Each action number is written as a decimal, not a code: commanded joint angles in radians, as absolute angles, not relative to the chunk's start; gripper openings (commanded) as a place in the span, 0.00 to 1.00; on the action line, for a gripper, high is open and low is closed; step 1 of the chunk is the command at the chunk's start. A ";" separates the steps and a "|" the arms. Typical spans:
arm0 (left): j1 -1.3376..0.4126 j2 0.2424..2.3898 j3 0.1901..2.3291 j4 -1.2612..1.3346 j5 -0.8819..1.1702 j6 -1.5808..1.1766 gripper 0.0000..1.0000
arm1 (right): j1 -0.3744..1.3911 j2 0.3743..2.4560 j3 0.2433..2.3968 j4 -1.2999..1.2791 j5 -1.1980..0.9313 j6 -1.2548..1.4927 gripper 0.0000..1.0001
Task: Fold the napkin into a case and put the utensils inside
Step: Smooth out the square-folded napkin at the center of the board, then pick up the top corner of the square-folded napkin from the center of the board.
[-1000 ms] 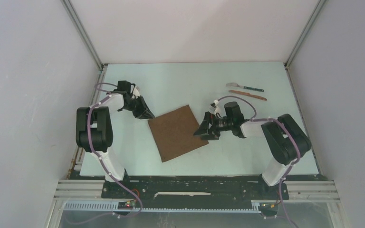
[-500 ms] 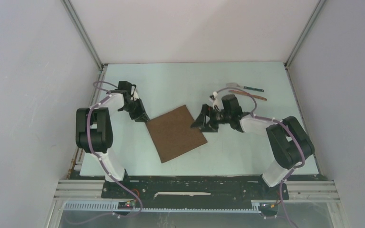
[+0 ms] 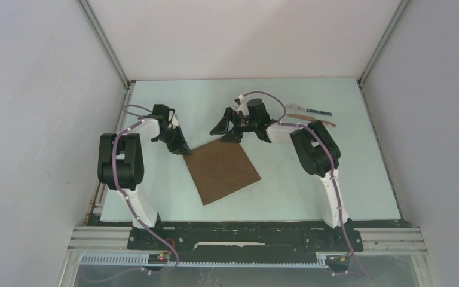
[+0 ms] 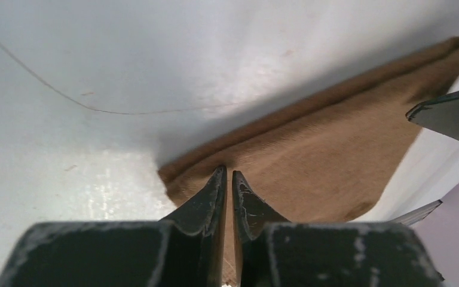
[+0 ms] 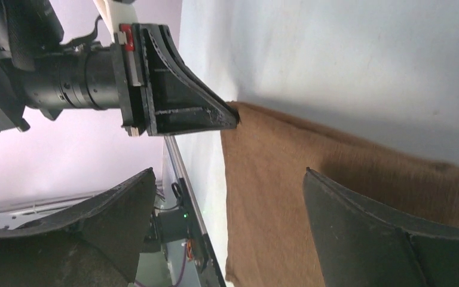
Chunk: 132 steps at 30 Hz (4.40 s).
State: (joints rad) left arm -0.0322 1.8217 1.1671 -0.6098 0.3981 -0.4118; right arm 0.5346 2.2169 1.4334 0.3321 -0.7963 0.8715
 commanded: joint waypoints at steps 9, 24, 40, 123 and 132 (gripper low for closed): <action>-0.003 1.897 1.174 -0.621 0.367 -0.424 0.01 | 0.481 2.385 1.512 0.469 -0.802 0.978 0.99; 0.016 1.775 1.171 -0.616 0.437 -0.388 0.19 | 0.420 1.994 1.417 -0.202 -0.803 0.512 1.00; 0.080 1.885 1.061 -0.464 0.535 -0.572 0.11 | 0.382 1.925 0.737 0.461 -0.988 0.761 0.95; 0.184 0.989 0.803 -0.690 0.255 -0.492 0.37 | 1.250 2.020 1.474 -0.475 0.011 0.002 0.57; 0.183 1.012 0.797 -0.671 0.275 -0.494 0.37 | 1.249 2.047 1.494 -0.485 0.018 0.002 0.42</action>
